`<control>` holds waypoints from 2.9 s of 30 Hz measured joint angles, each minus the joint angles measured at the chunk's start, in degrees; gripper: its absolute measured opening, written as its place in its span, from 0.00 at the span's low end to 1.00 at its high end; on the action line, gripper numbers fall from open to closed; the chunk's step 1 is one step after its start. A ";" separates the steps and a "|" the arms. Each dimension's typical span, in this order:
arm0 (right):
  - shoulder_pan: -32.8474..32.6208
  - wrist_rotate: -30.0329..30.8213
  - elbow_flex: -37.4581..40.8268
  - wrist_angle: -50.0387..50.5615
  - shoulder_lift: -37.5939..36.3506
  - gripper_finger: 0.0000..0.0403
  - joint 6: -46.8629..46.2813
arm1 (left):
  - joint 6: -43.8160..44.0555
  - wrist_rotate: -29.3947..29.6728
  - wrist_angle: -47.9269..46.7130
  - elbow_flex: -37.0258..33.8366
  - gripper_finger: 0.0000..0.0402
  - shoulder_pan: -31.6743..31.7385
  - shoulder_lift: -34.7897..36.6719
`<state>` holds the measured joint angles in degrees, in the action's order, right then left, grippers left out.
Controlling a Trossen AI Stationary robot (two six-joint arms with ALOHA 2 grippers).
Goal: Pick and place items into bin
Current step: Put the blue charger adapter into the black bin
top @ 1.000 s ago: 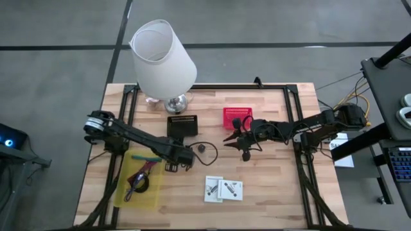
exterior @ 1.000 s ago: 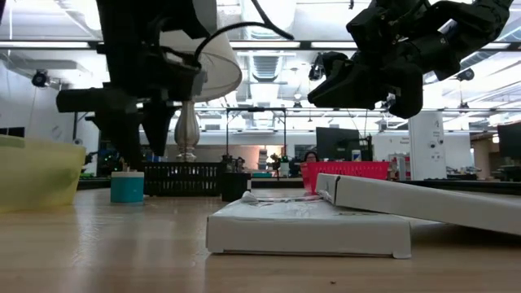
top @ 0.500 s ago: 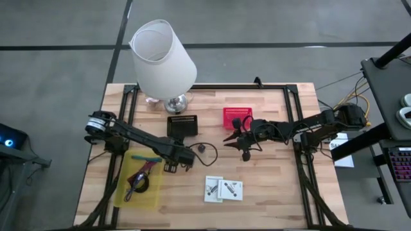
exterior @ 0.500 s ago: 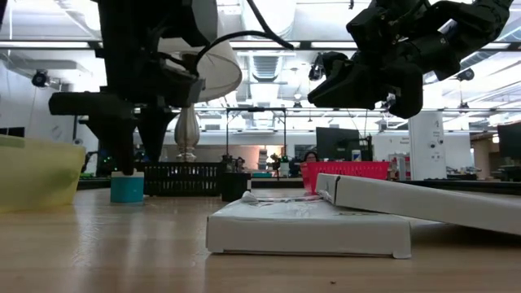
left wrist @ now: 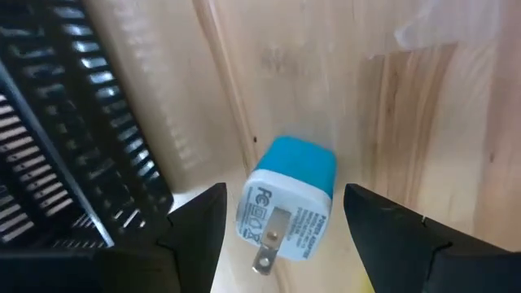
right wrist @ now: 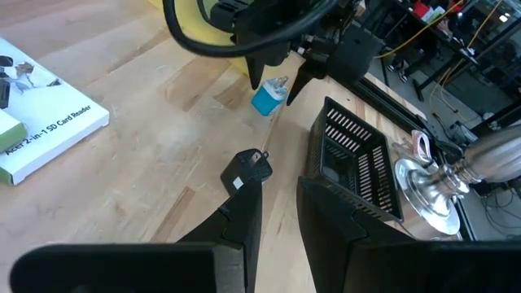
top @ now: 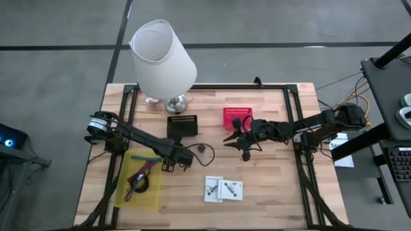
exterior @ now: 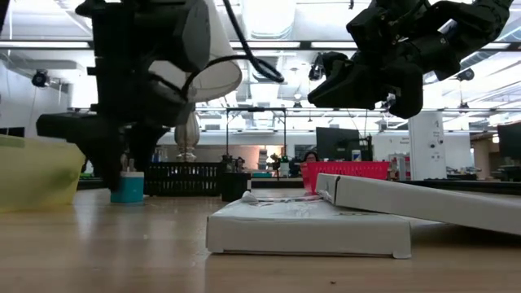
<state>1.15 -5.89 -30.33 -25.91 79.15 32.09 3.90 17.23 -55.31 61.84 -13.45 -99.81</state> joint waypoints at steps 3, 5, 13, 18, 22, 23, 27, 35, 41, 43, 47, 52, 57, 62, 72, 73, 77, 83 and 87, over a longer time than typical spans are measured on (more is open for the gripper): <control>-0.01 0.00 0.00 -0.02 0.00 0.17 0.03 | 0.01 -0.02 -0.02 -0.78 0.57 0.00 0.00; -0.01 0.00 0.00 -0.02 0.00 0.17 0.03 | 0.07 -0.02 1.37 -1.13 0.57 0.00 0.08; -0.01 0.00 0.00 -0.02 0.00 0.17 0.03 | -1.52 -0.41 3.40 -1.86 0.57 0.00 -0.20; -0.01 0.00 0.00 -0.04 0.00 0.17 0.03 | -2.80 -0.82 3.83 -2.95 0.57 0.00 -0.33; 0.01 0.00 0.00 -0.05 0.00 0.17 0.03 | -2.82 -0.76 3.91 -3.14 0.57 0.00 -0.33; 0.00 0.00 0.00 -0.04 0.00 0.17 0.03 | -2.82 -0.76 3.93 -3.12 0.57 0.00 -0.33; -0.01 0.00 0.00 -0.04 0.00 0.17 0.05 | -2.89 -0.83 4.03 -2.86 0.51 0.00 -0.33; 0.00 0.00 0.00 -0.04 0.00 0.17 0.05 | -2.93 -0.75 4.41 -2.85 0.34 0.00 -0.33; 0.01 0.00 0.00 -0.03 0.00 0.17 0.05 | -3.16 -0.77 5.04 -2.60 0.34 0.00 -0.33; 0.00 0.00 0.00 -0.03 0.00 0.17 0.05 | -3.41 -0.69 5.29 -2.60 0.35 0.00 -0.33; 0.01 0.00 0.00 -0.04 0.00 0.17 0.05 | -3.23 -0.60 5.38 -1.81 0.35 0.00 -0.33; 0.01 0.00 0.00 -0.04 0.00 0.17 0.05 | -3.19 0.71 5.45 0.70 0.34 -0.02 -0.30; 0.00 0.00 0.00 -0.04 0.00 0.17 0.05 | -3.25 1.97 5.34 2.98 0.34 -0.02 0.67; 0.00 0.00 0.00 -0.02 0.00 0.17 0.05 | -3.38 5.40 4.91 4.38 0.34 -0.02 2.24; 0.01 0.00 0.00 -0.02 0.00 0.17 0.01 | -9.08 18.35 5.25 4.86 0.34 1.35 3.02; 0.01 0.00 0.00 -0.02 0.00 0.17 0.03 | -9.33 19.33 5.24 4.83 0.34 1.59 3.02; 0.00 0.00 0.00 -0.02 0.00 0.17 0.03 | -9.43 24.61 5.07 4.81 0.35 2.84 3.13; 0.00 -0.01 0.00 -0.02 0.00 0.17 0.03 | -8.92 27.06 4.92 4.33 0.35 6.16 3.19; -0.01 0.00 0.00 -0.02 0.00 0.17 0.03 | -9.29 27.01 4.85 4.33 0.35 8.91 3.20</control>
<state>1.15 -5.89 -30.33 -25.93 79.15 32.12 -5.39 44.24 -50.46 66.17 -4.54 -96.61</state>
